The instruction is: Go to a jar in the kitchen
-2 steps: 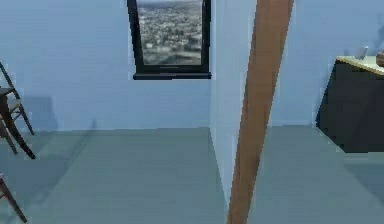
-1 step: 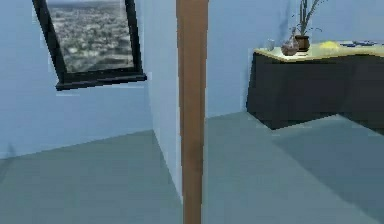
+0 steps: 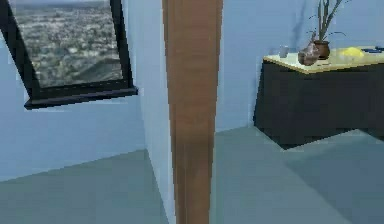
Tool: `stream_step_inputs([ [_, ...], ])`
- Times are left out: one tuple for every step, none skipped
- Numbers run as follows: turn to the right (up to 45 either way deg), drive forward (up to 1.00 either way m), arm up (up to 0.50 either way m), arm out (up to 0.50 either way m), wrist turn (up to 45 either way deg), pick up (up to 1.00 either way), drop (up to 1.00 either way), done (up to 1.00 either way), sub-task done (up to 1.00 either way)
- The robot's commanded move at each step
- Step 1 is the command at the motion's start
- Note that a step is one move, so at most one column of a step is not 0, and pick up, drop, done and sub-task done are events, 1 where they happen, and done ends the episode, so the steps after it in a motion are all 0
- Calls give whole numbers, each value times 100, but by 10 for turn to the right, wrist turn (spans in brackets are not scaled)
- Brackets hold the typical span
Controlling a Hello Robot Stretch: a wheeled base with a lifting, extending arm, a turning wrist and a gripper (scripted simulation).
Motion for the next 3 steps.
stream_step_inputs([
  [450, 0, 0, 0, 0, 0, 0, 0, 0],
  [0, 100, 0, 0, 0, 0, 0, 0, 0],
  [30, 0, 0, 0, 0, 0, 0, 0, 0],
])
